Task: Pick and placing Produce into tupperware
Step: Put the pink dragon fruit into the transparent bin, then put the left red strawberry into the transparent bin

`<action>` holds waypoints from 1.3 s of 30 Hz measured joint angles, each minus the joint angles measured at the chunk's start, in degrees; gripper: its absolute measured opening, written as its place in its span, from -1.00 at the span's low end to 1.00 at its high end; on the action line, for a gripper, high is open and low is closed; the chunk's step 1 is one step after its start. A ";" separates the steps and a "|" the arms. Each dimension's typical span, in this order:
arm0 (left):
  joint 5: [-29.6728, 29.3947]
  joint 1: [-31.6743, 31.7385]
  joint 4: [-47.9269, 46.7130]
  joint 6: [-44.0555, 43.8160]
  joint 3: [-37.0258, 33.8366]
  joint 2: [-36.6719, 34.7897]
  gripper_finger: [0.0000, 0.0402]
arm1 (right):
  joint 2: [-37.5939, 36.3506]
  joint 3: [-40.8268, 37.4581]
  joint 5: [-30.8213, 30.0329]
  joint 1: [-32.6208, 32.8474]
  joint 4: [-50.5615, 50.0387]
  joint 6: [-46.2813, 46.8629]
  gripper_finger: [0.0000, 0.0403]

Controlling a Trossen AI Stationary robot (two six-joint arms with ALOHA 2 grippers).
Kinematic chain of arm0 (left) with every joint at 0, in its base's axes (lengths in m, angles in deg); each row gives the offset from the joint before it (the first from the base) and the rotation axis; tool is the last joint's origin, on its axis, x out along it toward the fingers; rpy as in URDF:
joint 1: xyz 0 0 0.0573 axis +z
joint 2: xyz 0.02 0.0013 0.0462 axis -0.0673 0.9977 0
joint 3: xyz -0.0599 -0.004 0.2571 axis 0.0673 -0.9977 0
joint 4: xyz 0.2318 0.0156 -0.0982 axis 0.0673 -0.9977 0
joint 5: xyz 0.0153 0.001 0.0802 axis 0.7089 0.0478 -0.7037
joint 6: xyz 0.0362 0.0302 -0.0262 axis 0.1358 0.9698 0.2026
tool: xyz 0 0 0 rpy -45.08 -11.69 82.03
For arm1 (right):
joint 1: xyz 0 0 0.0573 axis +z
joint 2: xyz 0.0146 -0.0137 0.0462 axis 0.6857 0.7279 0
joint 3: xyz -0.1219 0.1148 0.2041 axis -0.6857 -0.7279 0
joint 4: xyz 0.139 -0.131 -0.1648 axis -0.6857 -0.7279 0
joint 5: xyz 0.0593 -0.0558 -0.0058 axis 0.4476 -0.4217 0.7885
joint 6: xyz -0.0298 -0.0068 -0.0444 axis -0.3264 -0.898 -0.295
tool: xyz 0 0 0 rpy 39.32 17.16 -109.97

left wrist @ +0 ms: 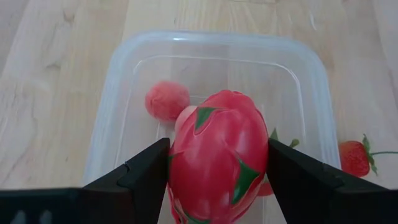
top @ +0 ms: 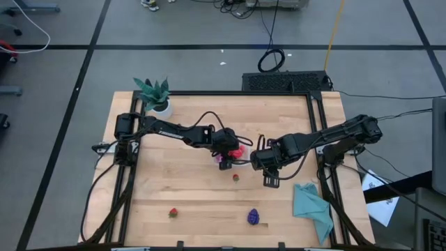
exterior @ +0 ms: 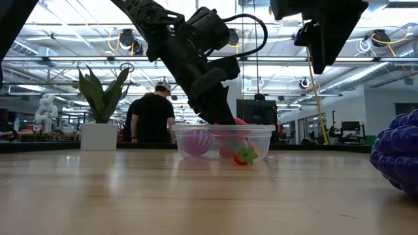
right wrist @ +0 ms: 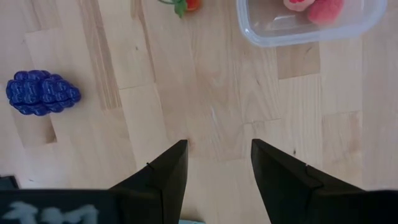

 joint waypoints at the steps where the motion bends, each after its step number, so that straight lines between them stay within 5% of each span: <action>1: 0.00 0.00 0.03 0.05 0.00 0.00 0.24 | 0.01 0.00 0.00 0.00 0.02 -0.01 -0.16; 21: -2.21 -0.02 1.43 1.64 0.01 -0.74 0.59 | 0.01 0.00 0.00 -0.01 0.11 -0.02 -0.16; 32: -10.59 -0.06 -19.83 5.66 5.74 -13.75 0.60 | 0.02 0.02 0.00 0.00 0.02 0.20 -0.16; 39: -10.90 -4.76 -39.36 -6.29 5.86 -24.72 0.55 | 0.02 0.02 0.04 0.00 -0.11 0.02 -0.16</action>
